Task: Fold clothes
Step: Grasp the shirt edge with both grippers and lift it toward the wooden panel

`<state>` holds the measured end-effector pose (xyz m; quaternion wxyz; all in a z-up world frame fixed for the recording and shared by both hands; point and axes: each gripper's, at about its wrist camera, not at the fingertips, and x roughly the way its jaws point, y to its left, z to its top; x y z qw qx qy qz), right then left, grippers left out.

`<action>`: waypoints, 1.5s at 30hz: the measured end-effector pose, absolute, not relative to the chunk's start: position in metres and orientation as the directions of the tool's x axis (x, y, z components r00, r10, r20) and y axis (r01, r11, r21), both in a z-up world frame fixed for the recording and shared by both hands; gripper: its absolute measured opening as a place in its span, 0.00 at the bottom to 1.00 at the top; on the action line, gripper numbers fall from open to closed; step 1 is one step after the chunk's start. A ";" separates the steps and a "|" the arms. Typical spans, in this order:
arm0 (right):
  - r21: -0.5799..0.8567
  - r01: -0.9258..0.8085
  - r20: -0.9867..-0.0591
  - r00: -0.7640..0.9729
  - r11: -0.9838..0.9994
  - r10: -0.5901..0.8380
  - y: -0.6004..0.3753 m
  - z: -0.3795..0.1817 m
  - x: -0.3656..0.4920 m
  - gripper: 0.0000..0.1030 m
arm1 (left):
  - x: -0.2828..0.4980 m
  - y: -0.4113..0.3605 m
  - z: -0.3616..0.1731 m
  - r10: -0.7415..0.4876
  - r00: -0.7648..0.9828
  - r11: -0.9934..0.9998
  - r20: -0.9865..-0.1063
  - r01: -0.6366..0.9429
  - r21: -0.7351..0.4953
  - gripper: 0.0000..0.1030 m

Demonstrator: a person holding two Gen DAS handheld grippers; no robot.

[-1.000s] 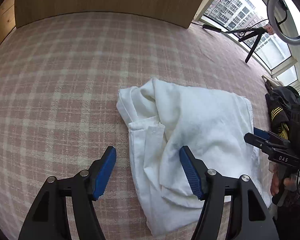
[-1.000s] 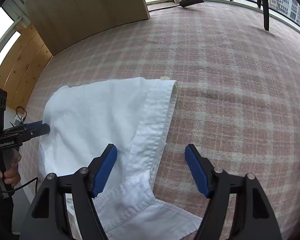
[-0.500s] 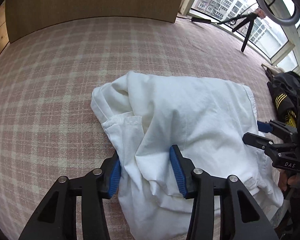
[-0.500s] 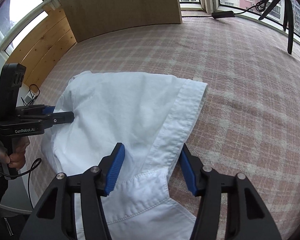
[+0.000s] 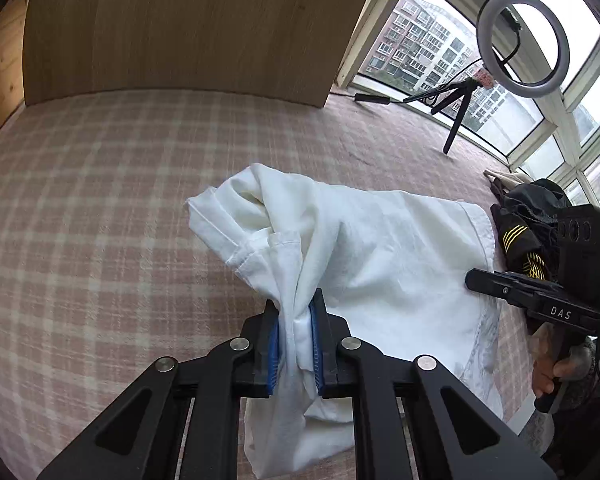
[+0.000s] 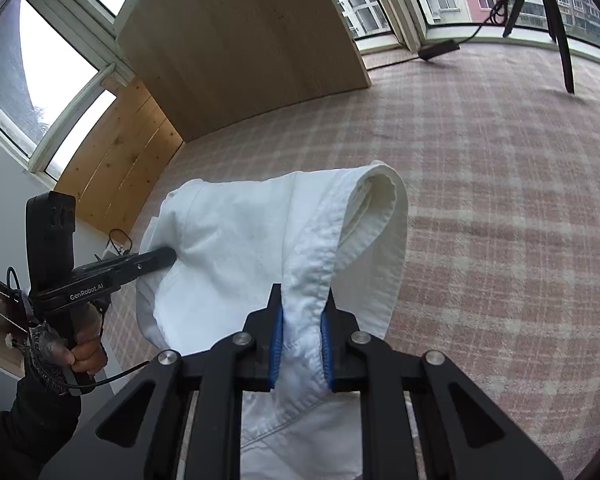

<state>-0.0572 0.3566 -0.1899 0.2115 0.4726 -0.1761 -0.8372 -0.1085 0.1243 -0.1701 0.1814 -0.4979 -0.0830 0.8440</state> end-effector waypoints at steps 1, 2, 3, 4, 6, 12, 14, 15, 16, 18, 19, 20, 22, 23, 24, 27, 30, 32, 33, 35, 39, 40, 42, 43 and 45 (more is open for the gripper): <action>0.491 0.196 -0.710 -0.474 -0.849 -0.520 0.349 -0.181 -0.058 0.15 | -0.108 0.120 -0.162 0.389 -0.452 -0.920 -0.803 -0.238 -0.312 0.12; 0.487 0.203 -0.704 -0.484 -0.849 -0.520 0.342 -0.172 -0.059 0.15 | -0.109 0.113 -0.155 0.392 -0.465 -0.918 -0.794 -0.248 -0.308 0.12; 0.474 0.212 -0.702 -0.495 -0.855 -0.512 0.332 -0.163 -0.063 0.15 | -0.113 0.102 -0.149 0.399 -0.476 -0.916 -0.784 -0.252 -0.314 0.12; 0.461 0.221 -0.700 -0.505 -0.860 -0.505 0.322 -0.155 -0.066 0.15 | -0.116 0.091 -0.145 0.404 -0.485 -0.914 -0.776 -0.256 -0.316 0.12; 0.439 0.240 -0.693 -0.522 -0.866 -0.497 0.298 -0.141 -0.072 0.15 | -0.126 0.066 -0.138 0.389 -0.498 -0.920 -0.775 -0.259 -0.295 0.12; 0.383 0.311 -0.674 -0.550 -0.870 -0.494 0.211 -0.109 -0.111 0.06 | -0.149 -0.016 -0.126 0.314 -0.524 -0.944 -0.792 -0.263 -0.201 0.12; 0.347 0.319 -0.692 -0.548 -0.882 -0.470 0.180 -0.110 -0.132 0.06 | -0.162 -0.041 -0.131 0.273 -0.533 -0.955 -0.801 -0.252 -0.159 0.12; 0.341 0.325 -0.704 -0.533 -0.882 -0.469 0.168 -0.113 -0.141 0.06 | -0.170 -0.055 -0.138 0.268 -0.523 -0.958 -0.809 -0.237 -0.164 0.12; 0.336 0.331 -0.716 -0.518 -0.882 -0.468 0.156 -0.116 -0.149 0.06 | -0.179 -0.068 -0.146 0.270 -0.500 -0.959 -0.823 -0.219 -0.181 0.12; 0.317 0.313 -0.744 -0.503 -0.895 -0.439 0.146 -0.126 -0.159 0.07 | -0.189 -0.090 -0.164 0.298 -0.455 -0.952 -0.839 -0.207 -0.226 0.11; 0.303 0.291 -0.760 -0.501 -0.908 -0.414 0.146 -0.133 -0.162 0.08 | -0.191 -0.098 -0.173 0.315 -0.437 -0.947 -0.842 -0.208 -0.246 0.12; 0.289 0.268 -0.775 -0.498 -0.919 -0.389 0.147 -0.140 -0.164 0.12 | -0.191 -0.102 -0.180 0.325 -0.427 -0.943 -0.844 -0.215 -0.255 0.12; 0.304 0.185 -0.798 -0.486 -0.935 -0.356 0.160 -0.154 -0.164 0.24 | -0.188 -0.104 -0.191 0.334 -0.415 -0.939 -0.846 -0.229 -0.259 0.12; 0.344 0.131 -0.800 -0.478 -0.930 -0.364 0.173 -0.161 -0.161 0.26 | -0.188 -0.105 -0.196 0.336 -0.410 -0.937 -0.848 -0.233 -0.259 0.12; 0.390 0.093 -0.790 -0.478 -0.916 -0.385 0.185 -0.166 -0.158 0.26 | -0.188 -0.105 -0.200 0.336 -0.401 -0.937 -0.852 -0.235 -0.259 0.12; 0.482 0.019 -0.763 -0.481 -0.876 -0.431 0.203 -0.170 -0.150 0.26 | -0.191 -0.103 -0.209 0.338 -0.380 -0.935 -0.861 -0.242 -0.259 0.13; 0.408 0.093 -0.794 -0.455 -0.908 -0.403 0.184 -0.168 -0.157 0.44 | -0.193 -0.099 -0.212 0.319 -0.374 -0.936 -0.871 -0.266 -0.229 0.14; 0.354 0.112 -0.832 -0.416 -0.928 -0.368 0.173 -0.184 -0.171 0.58 | -0.195 -0.099 -0.215 0.311 -0.360 -0.937 -0.879 -0.271 -0.221 0.16; 0.328 0.121 -0.849 -0.397 -0.937 -0.349 0.167 -0.192 -0.178 0.58 | -0.196 -0.100 -0.217 0.309 -0.353 -0.938 -0.883 -0.270 -0.220 0.17; 0.330 0.101 -0.871 -0.351 -0.939 -0.344 0.164 -0.214 -0.195 0.58 | -0.195 -0.101 -0.218 0.308 -0.343 -0.938 -0.888 -0.267 -0.222 0.20; 0.357 0.125 -0.879 -0.291 -0.926 -0.378 0.152 -0.242 -0.209 0.60 | -0.195 -0.101 -0.224 0.305 -0.336 -0.939 -0.891 -0.260 -0.223 0.23; 0.351 0.138 -0.883 -0.281 -0.926 -0.376 0.148 -0.247 -0.210 0.60 | -0.194 -0.101 -0.225 0.304 -0.333 -0.940 -0.892 -0.258 -0.224 0.24; 0.366 0.183 -0.872 -0.275 -0.912 -0.405 0.142 -0.247 -0.207 0.58 | -0.193 -0.101 -0.227 0.306 -0.336 -0.940 -0.891 -0.253 -0.228 0.24; 0.376 0.197 -0.867 -0.269 -0.906 -0.418 0.139 -0.247 -0.206 0.57 | -0.192 -0.101 -0.229 0.307 -0.339 -0.941 -0.889 -0.250 -0.230 0.24; 0.394 0.226 -0.858 -0.256 -0.891 -0.444 0.133 -0.248 -0.203 0.26 | -0.189 -0.101 -0.229 0.317 -0.353 -0.939 -0.880 -0.244 -0.241 0.24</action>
